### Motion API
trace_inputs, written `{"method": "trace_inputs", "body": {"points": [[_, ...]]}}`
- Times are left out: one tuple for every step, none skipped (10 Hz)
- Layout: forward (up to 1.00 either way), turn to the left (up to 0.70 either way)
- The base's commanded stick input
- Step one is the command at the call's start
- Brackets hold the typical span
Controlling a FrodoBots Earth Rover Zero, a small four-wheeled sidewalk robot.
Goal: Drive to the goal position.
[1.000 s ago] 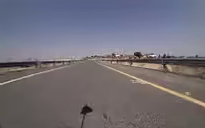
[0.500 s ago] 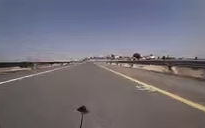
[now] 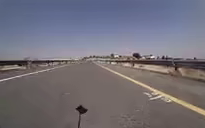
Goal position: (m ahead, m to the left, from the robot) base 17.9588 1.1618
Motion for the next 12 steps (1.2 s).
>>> {"method": "trace_inputs", "body": {"points": [[1.00, -0.01], [1.00, -0.01], [1.00, -0.01], [1.00, -0.01], [1.00, -0.01], [1.00, -0.01], [1.00, -0.01], [1.00, 0.06], [1.00, 0.39], [1.00, 0.39], [1.00, 0.39], [1.00, 0.39]]}}
